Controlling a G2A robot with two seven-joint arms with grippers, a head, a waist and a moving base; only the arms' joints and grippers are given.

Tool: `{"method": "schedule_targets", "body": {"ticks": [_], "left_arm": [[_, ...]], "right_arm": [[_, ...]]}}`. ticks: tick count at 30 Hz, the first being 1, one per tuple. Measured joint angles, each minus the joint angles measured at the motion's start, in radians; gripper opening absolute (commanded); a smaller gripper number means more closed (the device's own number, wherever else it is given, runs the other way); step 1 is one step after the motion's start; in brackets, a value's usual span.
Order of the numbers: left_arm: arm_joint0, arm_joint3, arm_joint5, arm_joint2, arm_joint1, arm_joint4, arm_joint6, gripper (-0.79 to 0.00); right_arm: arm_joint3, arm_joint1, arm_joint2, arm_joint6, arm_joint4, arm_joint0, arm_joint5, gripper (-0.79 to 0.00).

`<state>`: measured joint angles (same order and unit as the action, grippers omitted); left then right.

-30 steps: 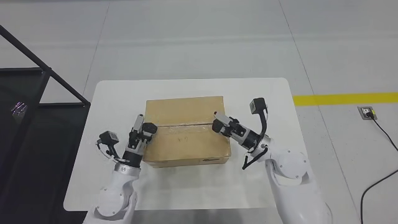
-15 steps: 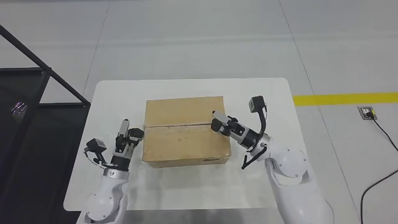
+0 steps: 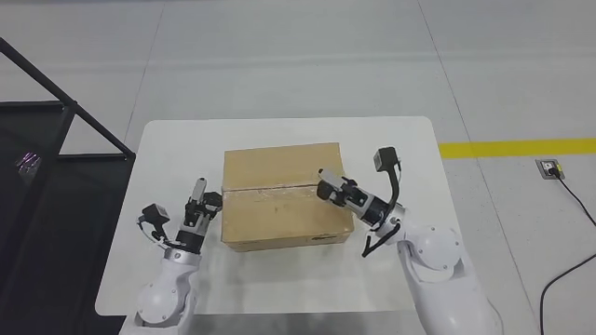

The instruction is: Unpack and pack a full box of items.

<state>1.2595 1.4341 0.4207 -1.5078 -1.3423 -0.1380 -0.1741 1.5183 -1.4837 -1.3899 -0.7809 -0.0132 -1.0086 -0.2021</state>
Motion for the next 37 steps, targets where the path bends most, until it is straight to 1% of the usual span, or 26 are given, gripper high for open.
{"method": "schedule_targets", "body": {"ticks": [4,9,13,17,21,25,37], "left_arm": [[0.001,-0.007,0.006,-0.005,0.001,0.012,0.017,0.000],[0.006,-0.013,0.032,-0.033,-0.001,-0.019,0.081,0.000],[0.030,0.016,0.098,-0.049,-0.004,-0.083,0.112,0.000],[0.071,0.065,0.187,-0.057,-0.006,-0.136,0.100,0.000],[0.093,0.108,0.239,-0.061,-0.008,-0.202,0.097,0.000],[0.101,0.133,0.254,-0.069,-0.009,-0.247,0.090,0.000],[0.101,0.132,0.253,-0.069,-0.009,-0.246,0.090,0.000]], "right_arm": [[0.007,0.005,0.009,0.003,0.002,-0.003,0.001,0.000],[-0.003,0.009,0.029,0.002,0.001,0.014,0.011,0.000],[-0.020,0.012,0.043,0.004,0.005,0.035,0.014,0.000],[-0.030,0.017,0.052,-0.004,0.002,0.051,0.015,0.000],[-0.031,0.023,0.041,0.001,0.016,0.051,0.001,0.000],[-0.027,0.026,0.034,0.011,0.022,0.044,-0.002,-0.001],[-0.028,0.026,0.035,0.010,0.022,0.044,-0.001,0.000]]}}
